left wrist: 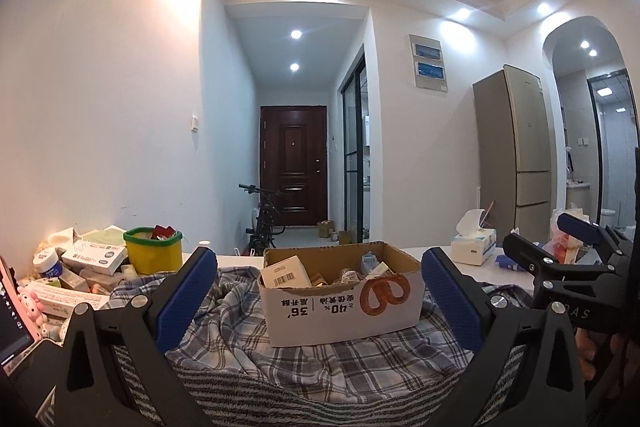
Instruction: Organize objects
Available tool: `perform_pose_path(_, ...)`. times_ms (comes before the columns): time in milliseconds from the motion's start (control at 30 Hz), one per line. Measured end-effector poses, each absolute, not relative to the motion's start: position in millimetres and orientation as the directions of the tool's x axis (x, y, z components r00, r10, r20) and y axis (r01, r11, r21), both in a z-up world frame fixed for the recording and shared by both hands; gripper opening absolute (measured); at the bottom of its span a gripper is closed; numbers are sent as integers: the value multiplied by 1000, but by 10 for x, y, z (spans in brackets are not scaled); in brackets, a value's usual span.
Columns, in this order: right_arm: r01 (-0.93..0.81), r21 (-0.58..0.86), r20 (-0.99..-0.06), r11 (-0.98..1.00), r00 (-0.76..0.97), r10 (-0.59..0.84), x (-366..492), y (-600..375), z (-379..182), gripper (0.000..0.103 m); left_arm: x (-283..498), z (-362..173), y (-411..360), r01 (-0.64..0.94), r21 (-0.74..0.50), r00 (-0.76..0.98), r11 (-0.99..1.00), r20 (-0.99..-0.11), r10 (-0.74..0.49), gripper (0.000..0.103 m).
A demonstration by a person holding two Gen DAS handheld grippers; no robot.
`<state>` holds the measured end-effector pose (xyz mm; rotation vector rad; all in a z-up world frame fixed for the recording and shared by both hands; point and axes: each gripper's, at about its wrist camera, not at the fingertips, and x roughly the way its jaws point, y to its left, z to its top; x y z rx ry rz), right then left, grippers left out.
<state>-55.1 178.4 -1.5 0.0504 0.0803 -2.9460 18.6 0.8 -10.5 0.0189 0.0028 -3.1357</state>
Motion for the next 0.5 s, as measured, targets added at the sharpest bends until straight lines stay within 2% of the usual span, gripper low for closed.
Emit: perform_pose_path(500, 180, -58, -33, -982, -983, -178, -532, 1773, -39, 103, 314, -101, 43, 35, 8, -999, -999, 41, -34, 103)
